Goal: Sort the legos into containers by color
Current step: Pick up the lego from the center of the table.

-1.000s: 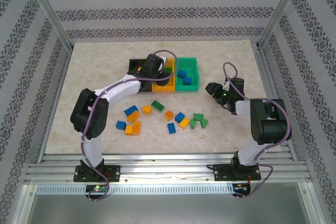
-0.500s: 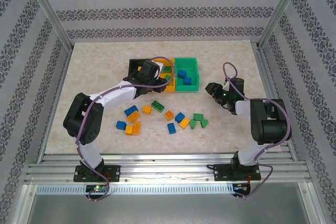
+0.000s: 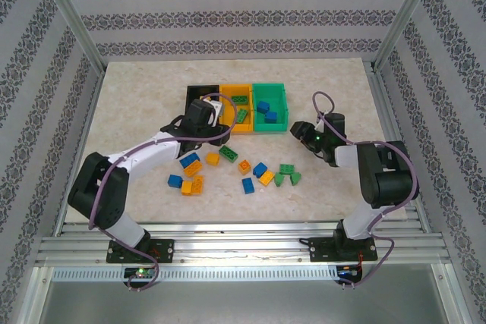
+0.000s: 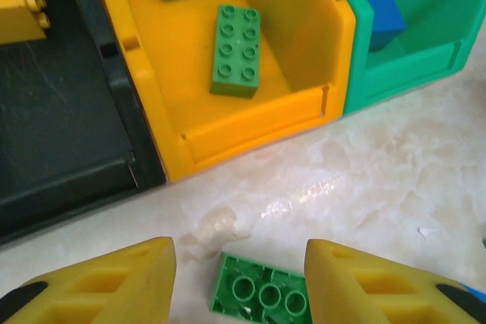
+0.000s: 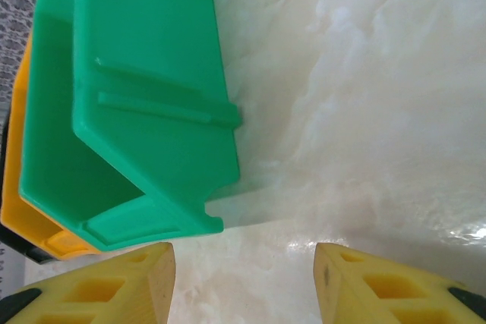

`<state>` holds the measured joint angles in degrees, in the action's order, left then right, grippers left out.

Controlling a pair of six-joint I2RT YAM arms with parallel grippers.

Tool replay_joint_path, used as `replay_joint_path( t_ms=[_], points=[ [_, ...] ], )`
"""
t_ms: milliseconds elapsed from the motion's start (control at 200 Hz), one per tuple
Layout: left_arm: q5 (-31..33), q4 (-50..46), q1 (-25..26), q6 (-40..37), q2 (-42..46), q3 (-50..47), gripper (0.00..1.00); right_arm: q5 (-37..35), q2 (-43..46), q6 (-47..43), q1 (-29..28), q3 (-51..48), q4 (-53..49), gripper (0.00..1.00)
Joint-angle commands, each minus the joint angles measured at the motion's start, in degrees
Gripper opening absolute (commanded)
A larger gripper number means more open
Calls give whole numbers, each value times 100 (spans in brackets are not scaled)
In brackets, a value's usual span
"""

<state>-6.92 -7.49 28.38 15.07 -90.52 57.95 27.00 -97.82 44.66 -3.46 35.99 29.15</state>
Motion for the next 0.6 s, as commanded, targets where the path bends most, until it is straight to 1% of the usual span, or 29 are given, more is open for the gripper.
replay_joint_path(
  t_ms=[0, 180, 305, 380, 485, 540, 595],
  points=[
    [-56, -399, -53, 92, 380, -192, 48, -65, -272, -37, -67, 49, 182, 52],
    [108, -976, -121, 177, 701, -349, 50, -17, -393, 25, -64, 96, 215, 52],
    [-61, -1367, -128, 259, 829, -503, 51, 38, -302, 94, -65, 97, 200, 52],
    [-112, -1692, -131, 316, 828, -507, 52, 76, -253, 69, -58, 185, 62, 52],
    [-261, -1803, -131, 282, 745, -547, 52, 145, -153, 119, -49, 189, 29, 52],
    [-238, -1878, -129, 257, 654, -508, 53, 188, -141, 121, -56, 222, 9, 52],
    [-236, -1906, -124, 260, 521, -463, 57, 268, -132, 63, -55, 287, -124, 52]
  ],
)
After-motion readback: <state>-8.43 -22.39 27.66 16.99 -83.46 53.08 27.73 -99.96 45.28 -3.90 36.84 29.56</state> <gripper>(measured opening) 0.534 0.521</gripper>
